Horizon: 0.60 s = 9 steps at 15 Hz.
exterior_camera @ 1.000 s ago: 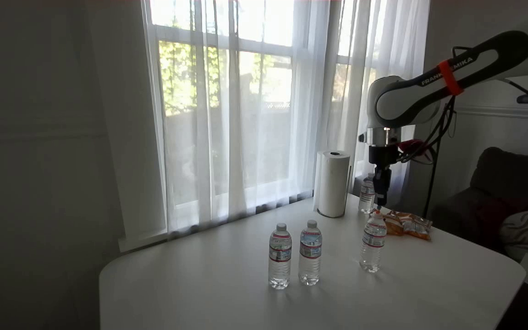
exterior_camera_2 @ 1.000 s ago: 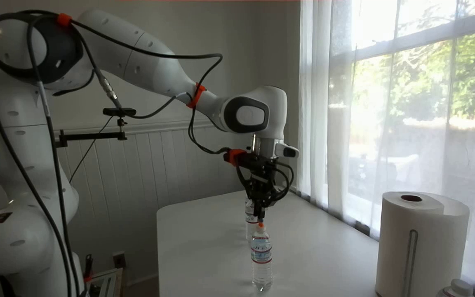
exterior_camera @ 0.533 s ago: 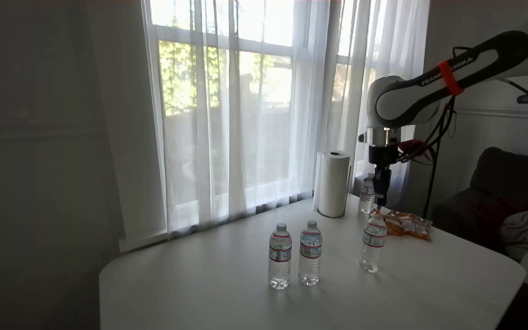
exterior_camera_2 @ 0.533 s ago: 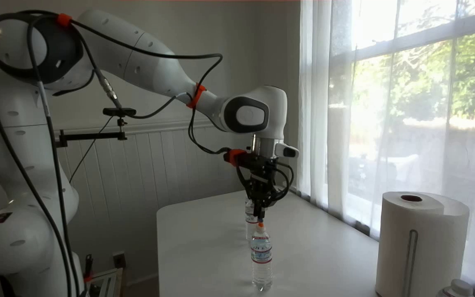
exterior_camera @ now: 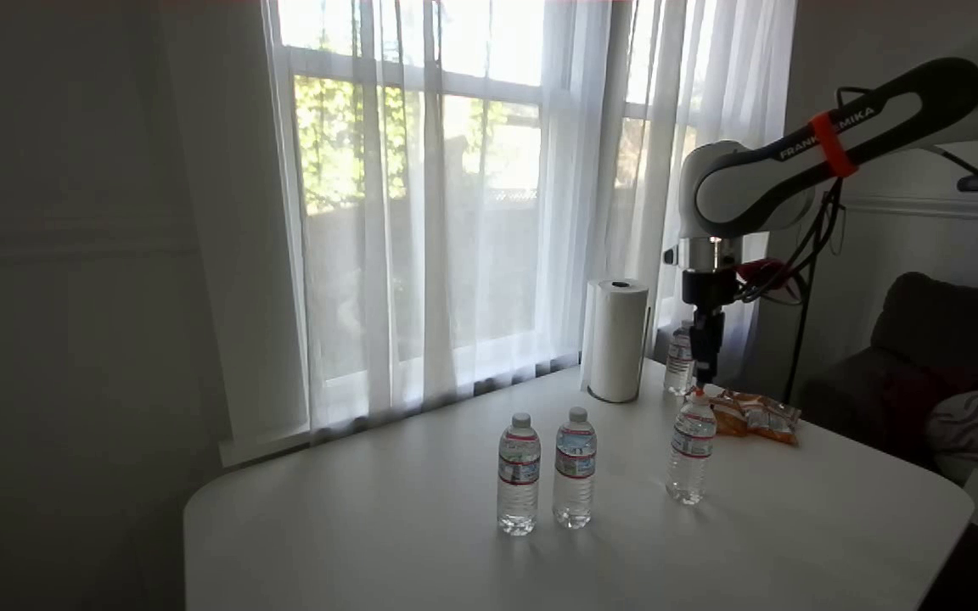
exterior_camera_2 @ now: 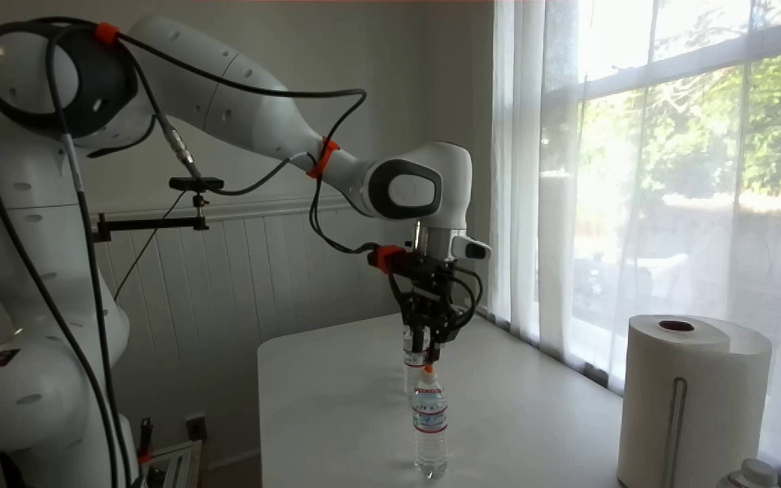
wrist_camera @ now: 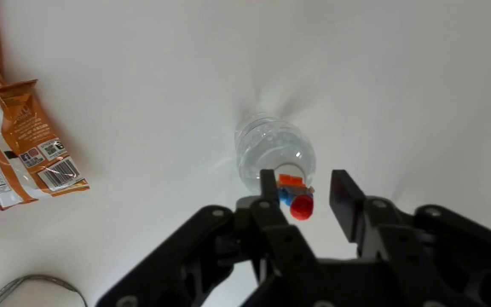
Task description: Pick up the water bottle to the far right and move it to the left, pick up the small orange toy and put it on top of the rightmost water bottle
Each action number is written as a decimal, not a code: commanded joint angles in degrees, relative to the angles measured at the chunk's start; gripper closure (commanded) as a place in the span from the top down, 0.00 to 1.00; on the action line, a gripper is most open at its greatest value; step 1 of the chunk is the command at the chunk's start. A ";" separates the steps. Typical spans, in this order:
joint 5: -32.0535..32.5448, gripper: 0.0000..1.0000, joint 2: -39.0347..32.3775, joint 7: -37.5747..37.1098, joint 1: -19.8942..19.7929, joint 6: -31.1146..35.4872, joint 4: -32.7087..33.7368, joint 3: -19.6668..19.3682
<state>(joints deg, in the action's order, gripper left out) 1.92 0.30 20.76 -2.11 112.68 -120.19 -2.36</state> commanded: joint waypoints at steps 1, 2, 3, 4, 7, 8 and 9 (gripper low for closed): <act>-0.33 0.70 1.37 0.87 0.06 0.51 -1.25 0.13; -0.31 0.77 1.47 0.84 0.06 0.53 -1.26 0.14; -0.22 0.85 1.61 0.81 0.06 0.55 -1.26 0.15; -0.11 0.91 1.81 0.72 0.06 0.59 -1.24 0.15; 0.36 1.00 3.69 0.08 0.10 0.51 -1.14 0.16; 0.42 1.00 5.00 -0.12 0.14 0.39 -1.18 0.16; 0.64 1.00 6.31 0.06 0.18 0.08 -1.14 0.15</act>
<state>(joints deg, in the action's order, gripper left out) 1.96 1.83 20.76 -2.11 112.75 -119.98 -2.30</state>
